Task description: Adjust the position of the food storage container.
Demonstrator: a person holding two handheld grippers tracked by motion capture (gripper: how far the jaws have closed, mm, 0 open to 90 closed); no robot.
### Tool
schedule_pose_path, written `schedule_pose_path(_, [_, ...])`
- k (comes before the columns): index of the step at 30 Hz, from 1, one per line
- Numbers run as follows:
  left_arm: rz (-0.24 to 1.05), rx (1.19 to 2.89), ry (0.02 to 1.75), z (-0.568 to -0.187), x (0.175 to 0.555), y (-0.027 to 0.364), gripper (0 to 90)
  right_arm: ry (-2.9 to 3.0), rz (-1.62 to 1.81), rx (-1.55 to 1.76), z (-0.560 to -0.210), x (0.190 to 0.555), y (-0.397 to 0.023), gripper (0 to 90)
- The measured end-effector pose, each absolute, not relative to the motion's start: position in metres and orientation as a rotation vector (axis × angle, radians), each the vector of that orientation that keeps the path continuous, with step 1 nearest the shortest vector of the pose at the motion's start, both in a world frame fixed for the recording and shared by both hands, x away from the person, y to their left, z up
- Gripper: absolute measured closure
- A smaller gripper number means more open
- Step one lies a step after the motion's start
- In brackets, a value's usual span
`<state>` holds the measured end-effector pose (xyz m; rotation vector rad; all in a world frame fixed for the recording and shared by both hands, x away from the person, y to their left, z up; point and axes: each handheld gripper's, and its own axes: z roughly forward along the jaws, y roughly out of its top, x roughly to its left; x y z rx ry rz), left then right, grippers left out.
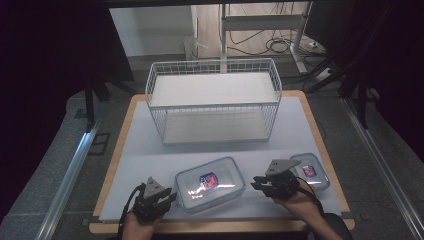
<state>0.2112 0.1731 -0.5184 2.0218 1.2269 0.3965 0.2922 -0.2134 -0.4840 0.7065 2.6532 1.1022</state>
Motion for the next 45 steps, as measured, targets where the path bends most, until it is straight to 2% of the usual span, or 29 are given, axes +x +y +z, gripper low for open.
schedule_pose_path(11, [0.363, 2.011, 1.223, -0.518, 0.234, 0.165, 77.2, 2.709, 1.044, 0.713, -0.498, 0.29, -0.207, 69.5])
schedule_pose_path(15, [0.293, 2.008, 1.21, -0.521, 0.223, 0.17, 80.2, 2.729, 1.083, 0.726, -0.501, 0.289, -0.21, 67.8])
schedule_pose_path(19, [0.24, 2.027, 1.171, -0.524, 0.205, 0.169, 87.9, 2.738, 1.098, 0.695, -0.5, 0.287, -0.21, 72.0])
schedule_pose_path(25, [0.176, 2.08, 1.11, -0.527, 0.2, 0.152, 89.9, 2.76, 1.135, 0.679, -0.502, 0.285, -0.208, 70.2])
schedule_pose_path(32, [0.218, 2.129, 1.133, -0.53, 0.202, 0.145, 90.0, 2.766, 1.104, 0.662, -0.504, 0.284, -0.204, 72.1])
schedule_pose_path(41, [0.265, 2.135, 1.166, -0.529, 0.229, 0.136, 90.0, 2.728, 1.09, 0.732, -0.504, 0.291, -0.211, 72.0])
schedule_pose_path(45, [0.237, 2.106, 1.174, -0.529, 0.239, 0.138, 90.0, 2.725, 1.089, 0.747, -0.504, 0.292, -0.214, 73.3])
